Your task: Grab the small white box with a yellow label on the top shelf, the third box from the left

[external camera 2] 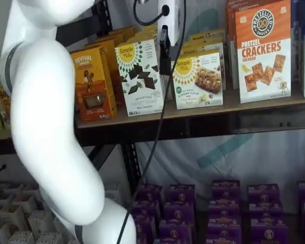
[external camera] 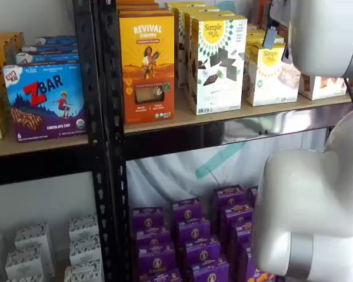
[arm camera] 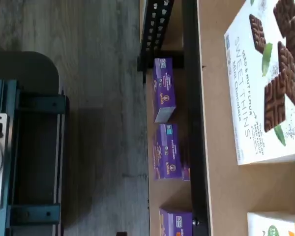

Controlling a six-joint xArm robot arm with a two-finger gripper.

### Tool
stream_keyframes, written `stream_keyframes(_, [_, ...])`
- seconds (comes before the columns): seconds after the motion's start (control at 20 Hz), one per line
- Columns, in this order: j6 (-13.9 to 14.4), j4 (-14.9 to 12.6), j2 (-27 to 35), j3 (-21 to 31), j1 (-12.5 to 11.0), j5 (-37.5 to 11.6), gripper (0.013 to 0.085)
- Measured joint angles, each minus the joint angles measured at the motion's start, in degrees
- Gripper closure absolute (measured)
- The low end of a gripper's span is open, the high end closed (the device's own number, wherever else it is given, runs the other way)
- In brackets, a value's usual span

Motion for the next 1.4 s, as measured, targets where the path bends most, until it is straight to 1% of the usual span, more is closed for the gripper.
stream_keyframes(0.85, [-0.56, -0.09, 0.49, -0.15, -0.45, -0.56, 0.013])
stream_keyframes(1.4, [-0.75, 0.6, 1.49, -1.51, -0.94, -0.41, 0.013])
